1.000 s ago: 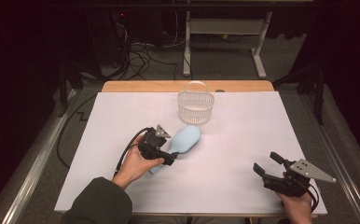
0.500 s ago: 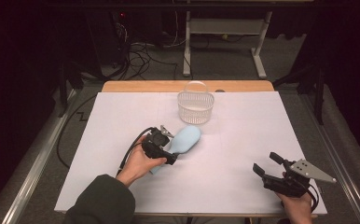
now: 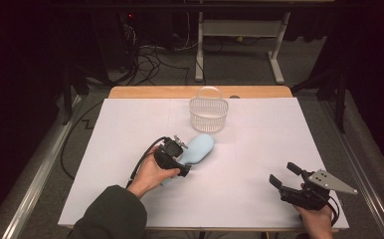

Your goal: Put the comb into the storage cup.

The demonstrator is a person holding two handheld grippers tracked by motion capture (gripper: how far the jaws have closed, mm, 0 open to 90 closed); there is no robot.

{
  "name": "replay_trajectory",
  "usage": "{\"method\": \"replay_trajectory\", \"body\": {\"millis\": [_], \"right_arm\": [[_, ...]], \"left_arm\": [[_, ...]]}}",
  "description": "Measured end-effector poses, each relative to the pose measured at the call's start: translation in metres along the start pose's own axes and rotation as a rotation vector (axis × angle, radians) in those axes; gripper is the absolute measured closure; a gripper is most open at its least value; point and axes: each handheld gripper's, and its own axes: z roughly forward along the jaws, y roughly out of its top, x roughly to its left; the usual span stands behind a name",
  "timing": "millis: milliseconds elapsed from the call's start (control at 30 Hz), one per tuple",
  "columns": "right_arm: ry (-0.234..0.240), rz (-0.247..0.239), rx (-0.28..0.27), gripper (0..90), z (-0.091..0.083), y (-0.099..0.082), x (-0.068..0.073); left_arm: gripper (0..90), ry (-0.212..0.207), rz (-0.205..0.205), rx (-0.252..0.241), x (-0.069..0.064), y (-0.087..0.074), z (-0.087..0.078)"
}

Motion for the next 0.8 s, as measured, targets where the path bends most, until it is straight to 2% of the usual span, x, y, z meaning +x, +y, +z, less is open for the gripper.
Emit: {"method": "replay_trajectory", "body": {"millis": [200,700,800], "right_arm": [[0.0,-0.023,0.004,18.9,0.0,0.0,0.002],[-0.001,-0.02,0.01,18.9,0.001,0.0,0.002],[-0.001,-0.019,0.011,18.9,0.001,0.0,0.002]], "left_arm": [[26.4,0.002,0.0,0.009,-0.001,0.001,0.005],[38.1,0.016,0.018,0.049,-0.007,0.006,0.013],[40.6,0.011,0.008,0.052,-0.007,0.007,0.013]]}}
